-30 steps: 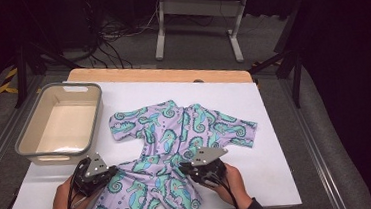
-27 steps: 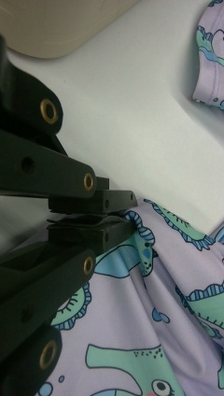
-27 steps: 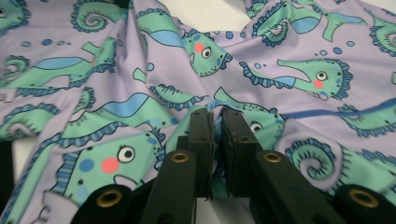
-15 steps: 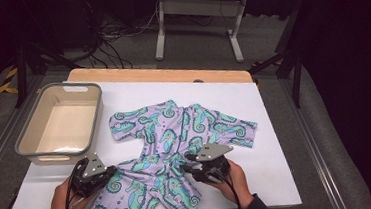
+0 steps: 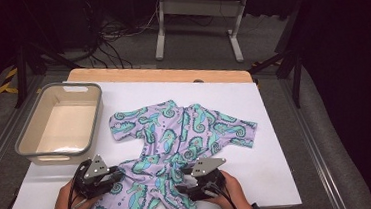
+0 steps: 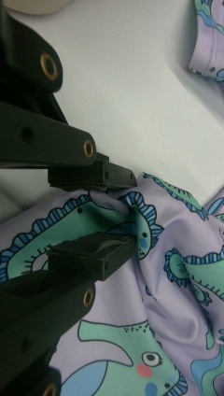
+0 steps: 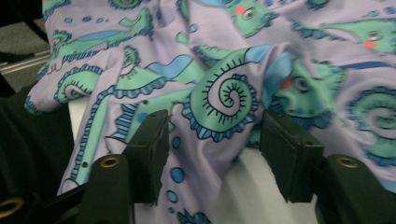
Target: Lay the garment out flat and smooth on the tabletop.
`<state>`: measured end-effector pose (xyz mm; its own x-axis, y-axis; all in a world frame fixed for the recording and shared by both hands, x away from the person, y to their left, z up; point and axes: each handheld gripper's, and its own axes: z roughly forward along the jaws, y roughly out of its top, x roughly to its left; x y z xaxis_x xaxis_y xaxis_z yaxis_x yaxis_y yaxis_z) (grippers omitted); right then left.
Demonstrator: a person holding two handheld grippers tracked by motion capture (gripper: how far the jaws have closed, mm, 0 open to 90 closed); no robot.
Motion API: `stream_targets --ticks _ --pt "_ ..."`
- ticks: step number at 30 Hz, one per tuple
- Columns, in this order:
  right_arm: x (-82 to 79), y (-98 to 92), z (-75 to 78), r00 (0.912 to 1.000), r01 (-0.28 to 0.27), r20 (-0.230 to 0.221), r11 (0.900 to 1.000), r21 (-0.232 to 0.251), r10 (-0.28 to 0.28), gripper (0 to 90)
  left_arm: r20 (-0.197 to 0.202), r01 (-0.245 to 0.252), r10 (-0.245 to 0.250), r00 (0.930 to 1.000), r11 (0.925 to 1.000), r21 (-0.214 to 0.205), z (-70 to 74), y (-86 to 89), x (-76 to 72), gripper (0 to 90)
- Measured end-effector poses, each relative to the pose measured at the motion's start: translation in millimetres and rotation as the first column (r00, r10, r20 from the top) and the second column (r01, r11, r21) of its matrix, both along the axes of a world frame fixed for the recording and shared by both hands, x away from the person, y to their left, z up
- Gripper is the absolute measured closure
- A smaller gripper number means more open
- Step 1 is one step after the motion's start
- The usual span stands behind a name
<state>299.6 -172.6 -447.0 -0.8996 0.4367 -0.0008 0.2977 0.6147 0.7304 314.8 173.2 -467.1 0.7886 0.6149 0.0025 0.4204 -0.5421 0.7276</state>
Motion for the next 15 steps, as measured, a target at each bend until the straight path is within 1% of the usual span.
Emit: stream_targets --ticks 2,4,5,6,9,12,15 --pt "-3.1 6.0 -3.1 0.9998 -0.015 0.011 0.9993 -0.033 0.016 43.3 -0.001 0.005 -0.005 1.0000 1.0000 0.000 -0.2 -1.2 -0.7 65.2" --pt "-5.8 9.5 -4.2 0.9995 -0.030 0.006 0.9989 -0.037 0.030 43.6 -0.003 0.007 -0.007 1.0000 1.0000 -0.003 -0.4 -1.7 -0.9 65.2" --pt "-7.2 10.7 -4.3 0.9993 -0.037 0.003 0.9985 -0.041 0.037 43.3 0.007 0.010 -0.010 0.9999 0.9999 0.006 0.0 -1.2 -0.6 65.2" --pt "-8.9 11.7 -4.2 0.9990 -0.044 0.005 0.9980 -0.045 0.045 43.7 0.005 0.010 -0.010 0.9999 0.9999 0.004 -0.1 -1.0 -0.5 65.2" --pt "-14.2 13.0 -1.4 0.9981 -0.062 0.005 0.9974 -0.038 0.062 46.3 0.006 0.010 -0.010 0.9999 0.9999 0.004 -0.1 -1.1 -0.6 65.2" --pt "-20.7 14.5 2.8 0.9949 -0.100 0.001 0.9941 -0.041 0.101 48.5 0.005 0.012 -0.012 0.9999 0.9999 0.003 -0.1 -1.2 -0.5 65.2" --pt "-26.6 13.5 8.4 0.9926 -0.121 -0.010 0.9924 -0.024 0.121 47.1 0.001 0.017 -0.017 0.9999 0.9999 -0.002 -0.1 -1.9 -1.1 65.2"
